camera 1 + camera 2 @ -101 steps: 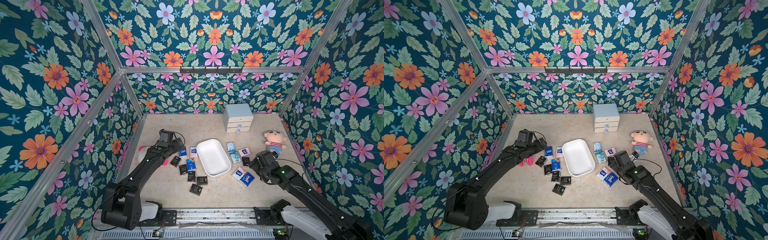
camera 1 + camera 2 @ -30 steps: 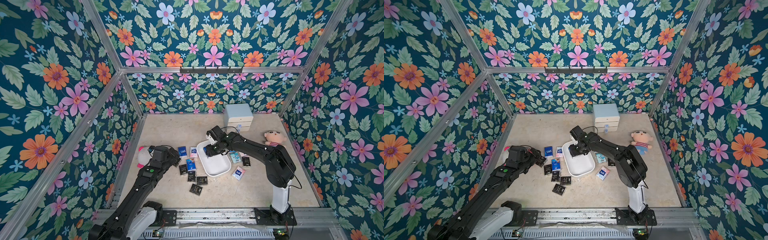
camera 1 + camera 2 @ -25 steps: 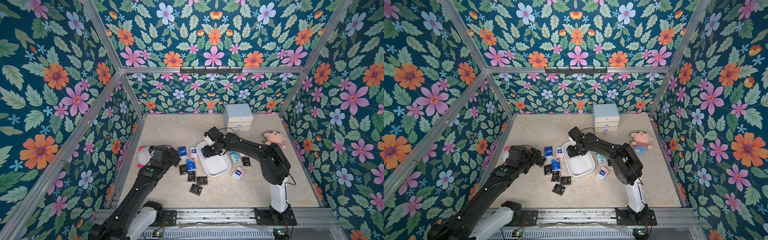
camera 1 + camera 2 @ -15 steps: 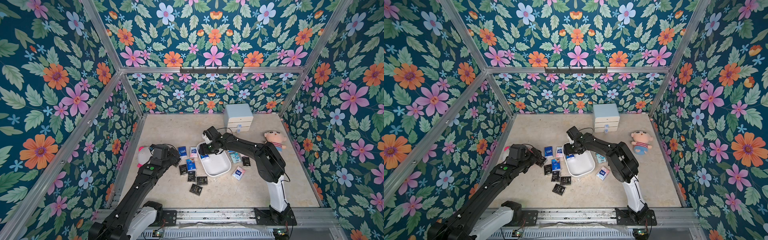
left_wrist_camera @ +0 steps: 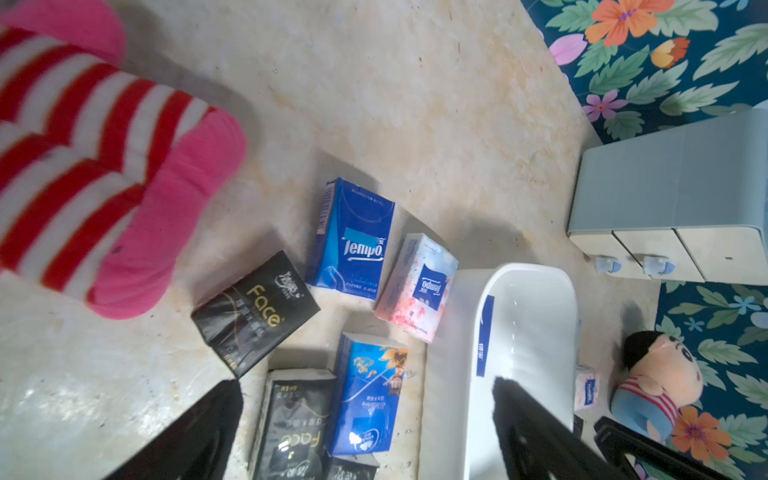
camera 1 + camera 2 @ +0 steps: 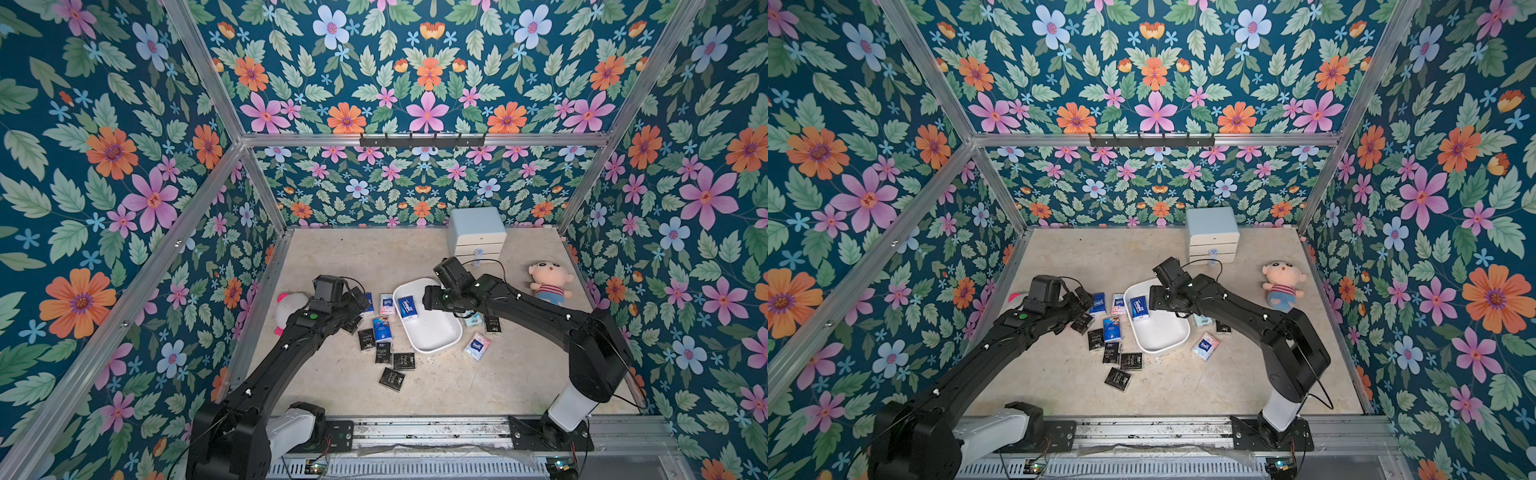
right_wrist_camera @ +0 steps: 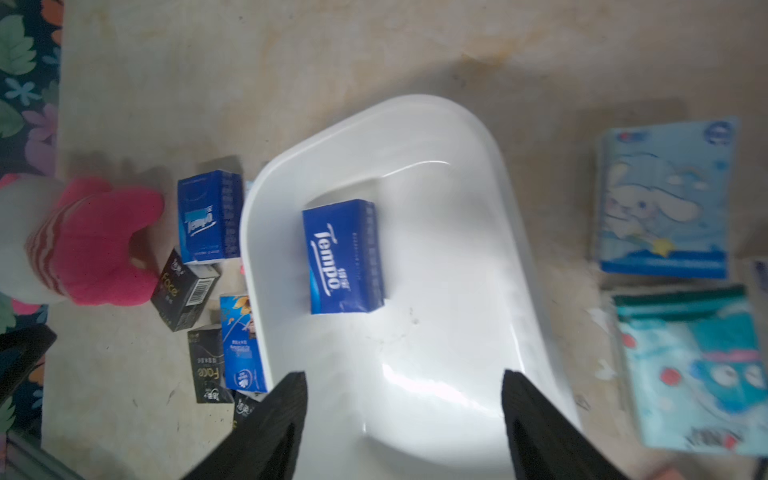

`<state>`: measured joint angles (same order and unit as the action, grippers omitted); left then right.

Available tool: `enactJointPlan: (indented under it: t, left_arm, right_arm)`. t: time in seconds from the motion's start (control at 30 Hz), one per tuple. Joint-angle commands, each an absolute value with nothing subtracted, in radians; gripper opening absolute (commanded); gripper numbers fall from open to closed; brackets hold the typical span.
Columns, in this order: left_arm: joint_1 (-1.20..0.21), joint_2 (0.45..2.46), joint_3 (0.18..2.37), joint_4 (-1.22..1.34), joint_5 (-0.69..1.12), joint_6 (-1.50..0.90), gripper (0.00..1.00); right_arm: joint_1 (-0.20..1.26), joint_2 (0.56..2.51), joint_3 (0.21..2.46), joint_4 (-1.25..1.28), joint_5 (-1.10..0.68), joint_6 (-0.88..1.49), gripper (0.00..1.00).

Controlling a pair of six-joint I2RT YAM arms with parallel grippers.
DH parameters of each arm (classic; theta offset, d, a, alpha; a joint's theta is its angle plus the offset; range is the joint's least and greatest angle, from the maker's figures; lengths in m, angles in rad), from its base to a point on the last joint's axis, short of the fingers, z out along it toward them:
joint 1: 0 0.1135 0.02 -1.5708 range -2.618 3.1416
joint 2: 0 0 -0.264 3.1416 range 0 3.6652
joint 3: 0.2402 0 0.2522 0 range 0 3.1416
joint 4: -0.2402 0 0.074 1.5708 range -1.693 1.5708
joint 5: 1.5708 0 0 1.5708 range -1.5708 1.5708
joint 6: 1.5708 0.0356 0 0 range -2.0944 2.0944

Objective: Put the pocket tissues into the storage box
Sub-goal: Pick up the pocket tissues from the center of the board.

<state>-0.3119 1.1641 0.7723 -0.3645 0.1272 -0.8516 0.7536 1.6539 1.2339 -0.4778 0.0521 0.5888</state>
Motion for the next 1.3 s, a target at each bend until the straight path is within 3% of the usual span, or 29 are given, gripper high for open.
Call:
enactJointPlan:
  t: [0.0, 0.27, 0.5, 0.8, 1.03, 1.27]
  left_arm:
    - [-0.321, 1.209, 0.791, -0.310, 0.180, -0.805, 0.99]
    - [-0.351, 1.259, 0.804, -0.293, 0.218, -0.767, 0.99]
    - [-0.352, 1.217, 0.758, -0.295, 0.208, -0.764, 0.99]
    - [-0.352, 1.186, 0.745, -0.324, 0.182, -0.757, 0.99]
    - [-0.352, 1.120, 0.695, -0.335, 0.143, -0.785, 0.99]
    - [-0.352, 1.072, 0.658, -0.342, 0.120, -0.802, 1.00]
  right_arm:
    - [0.741, 1.575, 1.169, -0.553, 0.186, 0.700, 0.80]
    - [0.657, 1.362, 0.929, -0.595, 0.215, 0.867, 0.82]
    - [0.616, 1.212, 0.727, -0.476, 0.116, 0.985, 0.82]
    - [0.622, 1.335, 0.717, -0.382, 0.004, 1.010, 0.84]
    - [0.668, 1.440, 0.782, -0.490, 0.050, 0.963, 0.84]
    - [0.681, 1.396, 0.791, -0.573, 0.099, 0.951, 0.84]
